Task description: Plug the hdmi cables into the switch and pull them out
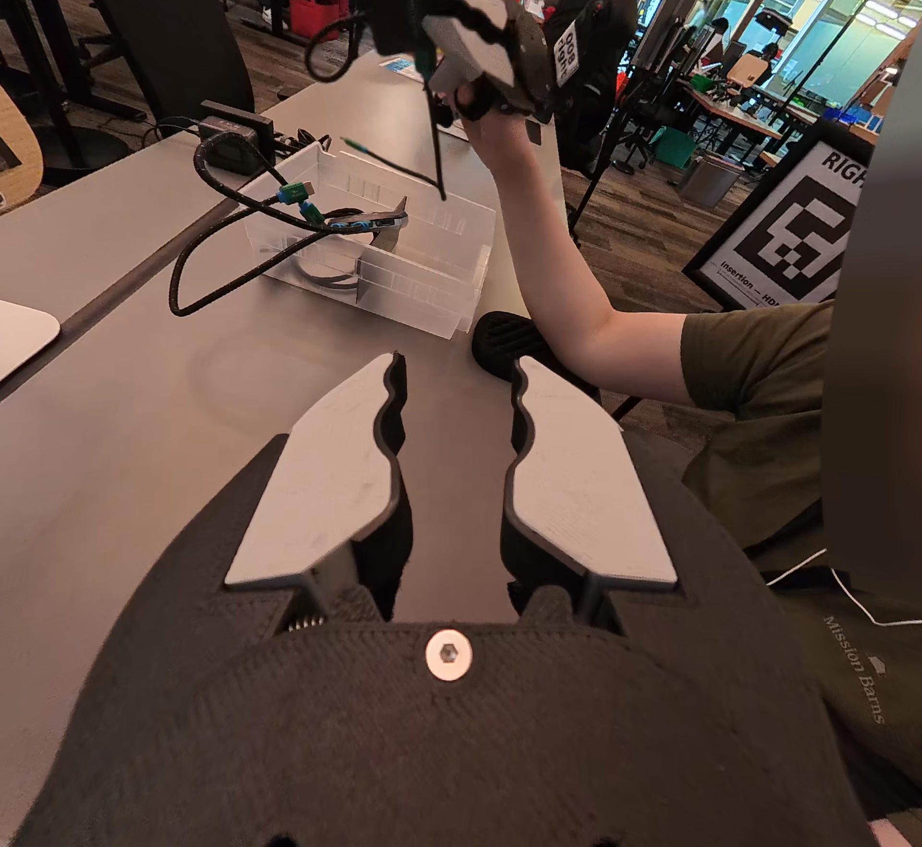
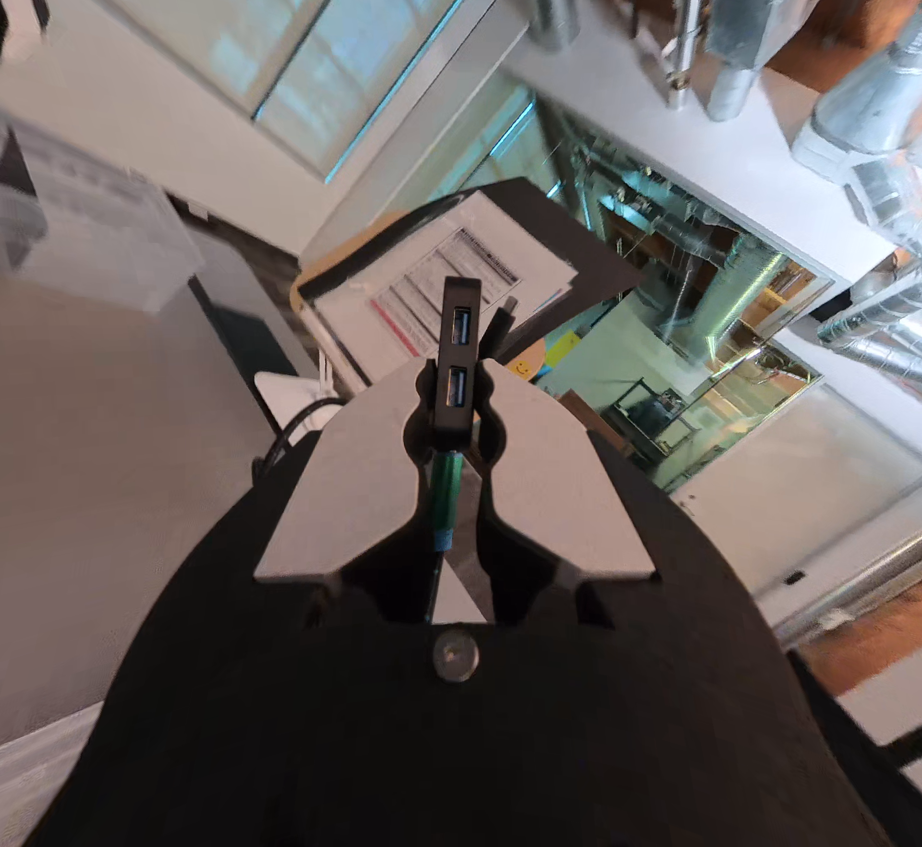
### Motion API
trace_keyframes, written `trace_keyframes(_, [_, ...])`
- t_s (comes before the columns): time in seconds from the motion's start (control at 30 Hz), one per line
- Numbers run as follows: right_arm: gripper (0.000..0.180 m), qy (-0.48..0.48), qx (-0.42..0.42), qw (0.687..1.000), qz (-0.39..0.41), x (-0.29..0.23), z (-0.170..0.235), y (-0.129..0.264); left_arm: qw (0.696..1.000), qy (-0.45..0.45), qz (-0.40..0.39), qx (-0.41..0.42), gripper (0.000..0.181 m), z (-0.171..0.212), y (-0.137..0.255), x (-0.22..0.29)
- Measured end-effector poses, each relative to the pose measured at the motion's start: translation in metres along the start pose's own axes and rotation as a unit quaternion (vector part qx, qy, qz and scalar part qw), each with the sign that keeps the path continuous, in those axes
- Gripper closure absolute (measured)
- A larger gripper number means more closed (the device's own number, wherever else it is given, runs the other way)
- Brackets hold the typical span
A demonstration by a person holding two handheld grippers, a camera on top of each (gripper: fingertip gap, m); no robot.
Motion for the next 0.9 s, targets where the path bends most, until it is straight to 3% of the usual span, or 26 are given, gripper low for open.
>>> trace_keyframes(0.1, [0.165,0.078,-0.037,0.996,-0.008,-0.017,0.005,-0.022,1.0,0.001,0.001,-0.001,0.141,0.0,0.0,0.0])
trace_keyframes(0.17, [0.165,0.103,-0.016,0.994,-0.023,-0.027,0.006,-0.031,1.0,0.0,0.001,-0.003,0.141,0.001,0.0,0.001])
trace_keyframes(0.3, [0.166,0.024,0.067,0.997,-0.031,-0.026,0.007,-0.034,1.0,-0.002,0.005,-0.006,0.141,0.001,0.0,0.001])
trace_keyframes(0.37, [0.166,-0.022,0.067,0.997,-0.035,-0.02,0.021,-0.033,1.0,-0.001,0.005,-0.01,0.141,0.003,-0.001,0.001])
trace_keyframes(0.7, [0.161,-0.084,-0.101,0.991,-0.012,0.006,0.095,-0.006,0.999,0.003,0.015,-0.035,0.141,0.009,-0.012,-0.001])
trace_keyframes(0.9, [0.162,-0.145,-0.261,0.954,-0.031,0.003,0.143,0.004,0.999,0.004,0.021,-0.05,0.141,0.013,-0.019,0.0])
Point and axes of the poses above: each gripper's, where its closed fingertips meet, y back along the fingers, z out of its underside, x = y × z across the jaws, the point moved 5 cm from there along y, back along the fingers, and after that the axes turned 9 degrees about -y, right-handed, at the moved point
